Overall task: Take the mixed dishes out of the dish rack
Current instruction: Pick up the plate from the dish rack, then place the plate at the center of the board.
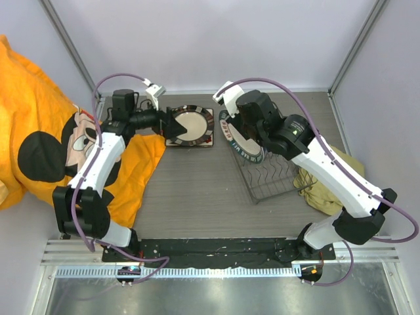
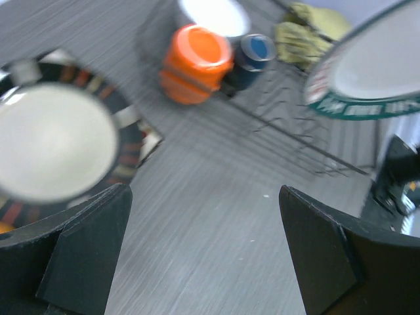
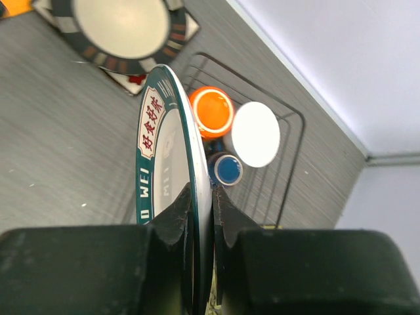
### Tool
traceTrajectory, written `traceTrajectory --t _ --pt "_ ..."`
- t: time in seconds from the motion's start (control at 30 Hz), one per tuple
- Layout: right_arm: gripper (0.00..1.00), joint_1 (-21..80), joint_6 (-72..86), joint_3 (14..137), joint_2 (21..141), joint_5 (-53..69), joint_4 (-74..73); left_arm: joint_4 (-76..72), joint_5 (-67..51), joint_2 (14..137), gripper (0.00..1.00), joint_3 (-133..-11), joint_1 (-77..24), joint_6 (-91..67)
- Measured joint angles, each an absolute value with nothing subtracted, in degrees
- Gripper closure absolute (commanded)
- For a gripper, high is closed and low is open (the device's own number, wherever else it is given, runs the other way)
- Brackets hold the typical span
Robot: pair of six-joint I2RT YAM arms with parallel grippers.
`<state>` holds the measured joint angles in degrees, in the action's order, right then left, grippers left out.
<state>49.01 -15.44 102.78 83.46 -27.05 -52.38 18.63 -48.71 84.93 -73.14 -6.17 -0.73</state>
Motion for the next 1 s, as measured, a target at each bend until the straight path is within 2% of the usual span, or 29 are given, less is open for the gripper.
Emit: traceTrajectory --t 0.27,0.7,0.8,0.87,1.0 --pt "0.99 49.0 -18.1 102.9 82.7 -16.3 -52.4 17.7 -56.6 79.4 0.00 -74.0 -15.3 3.6" --pt "0.99 49.0 -22.7 101.3 79.4 2.7 -52.9 16.5 -59.7 76.3 0.03 -72.3 -20.6 12.9" --pt "0.99 49.0 -23.4 101.3 79.1 6.4 -53.6 16.5 -60.1 76.3 0.07 -71.7 -21.7 14.4" --pt "0.99 49.0 -23.7 101.3 79.1 8.2 -54.0 16.5 -60.3 76.3 0.14 -71.6 -22.4 14.8" --pt "0.99 49.0 -23.9 101.0 79.1 9.6 -54.5 16.6 -61.3 76.3 0.35 -71.6 -23.5 14.9"
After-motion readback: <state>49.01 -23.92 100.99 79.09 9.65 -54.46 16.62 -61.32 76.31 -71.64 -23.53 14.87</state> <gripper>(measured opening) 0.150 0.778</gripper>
